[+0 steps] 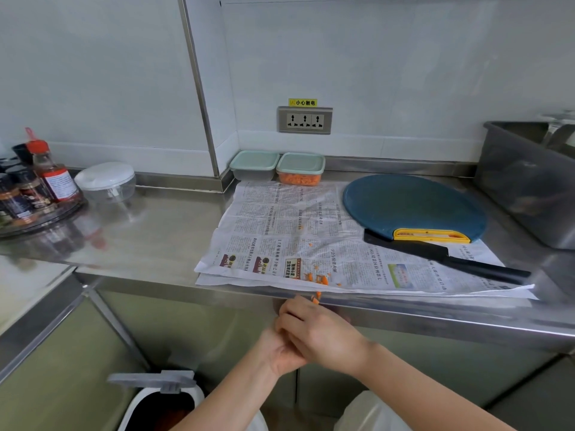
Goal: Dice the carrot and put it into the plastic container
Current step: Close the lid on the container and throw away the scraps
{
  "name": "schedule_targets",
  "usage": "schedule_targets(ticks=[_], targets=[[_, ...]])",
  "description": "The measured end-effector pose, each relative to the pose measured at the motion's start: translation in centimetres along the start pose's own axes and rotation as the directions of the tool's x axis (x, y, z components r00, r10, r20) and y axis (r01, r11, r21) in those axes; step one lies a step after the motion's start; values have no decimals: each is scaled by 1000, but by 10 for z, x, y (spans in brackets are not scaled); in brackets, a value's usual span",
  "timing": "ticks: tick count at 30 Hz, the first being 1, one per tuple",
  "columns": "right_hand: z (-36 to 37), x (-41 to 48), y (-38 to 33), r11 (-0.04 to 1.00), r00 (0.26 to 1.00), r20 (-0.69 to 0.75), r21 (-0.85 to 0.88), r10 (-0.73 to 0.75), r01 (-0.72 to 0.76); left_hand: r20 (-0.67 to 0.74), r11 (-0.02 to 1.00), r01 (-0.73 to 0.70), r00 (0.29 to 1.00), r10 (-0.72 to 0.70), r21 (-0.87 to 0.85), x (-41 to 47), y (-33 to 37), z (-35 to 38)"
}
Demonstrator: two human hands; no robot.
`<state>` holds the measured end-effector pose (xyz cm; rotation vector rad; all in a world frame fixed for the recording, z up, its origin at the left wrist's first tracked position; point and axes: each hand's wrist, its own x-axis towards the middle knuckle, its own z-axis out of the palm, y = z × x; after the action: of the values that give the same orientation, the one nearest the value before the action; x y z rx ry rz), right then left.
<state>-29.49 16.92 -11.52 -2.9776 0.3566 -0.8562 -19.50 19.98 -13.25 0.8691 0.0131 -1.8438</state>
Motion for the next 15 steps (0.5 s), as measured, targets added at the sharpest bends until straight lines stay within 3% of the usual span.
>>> schedule_targets(ticks=[4, 6, 8, 11, 13, 15], targets=[[1, -3, 0, 1000, 1000, -6, -14, 9, -9, 139, 930, 157, 983, -116, -334, -20, 0, 7], [0, -3, 1, 1000, 1000, 0, -15, 6, -6, 81, 927, 235, 972, -221, -291, -18, 2, 1], [-1, -3, 2, 1000, 1000, -10, -6, 5, -5, 9, 925, 232, 971, -241, -301, -11, 3, -6], [-5, -3, 2, 1000, 1000, -27, 27, 11, -10, 134, 859, 239, 971, -199, -452, -17, 5, -3], [-6, -4, 2, 998, 999, -32, 61, 24, -21, 211, 840, 319, 945, -248, -439, -25, 7, -1], [-6, -5, 3, 993, 998, -40, 109, 55, -50, 170, 850, 316, 948, -268, -422, -31, 10, 2]])
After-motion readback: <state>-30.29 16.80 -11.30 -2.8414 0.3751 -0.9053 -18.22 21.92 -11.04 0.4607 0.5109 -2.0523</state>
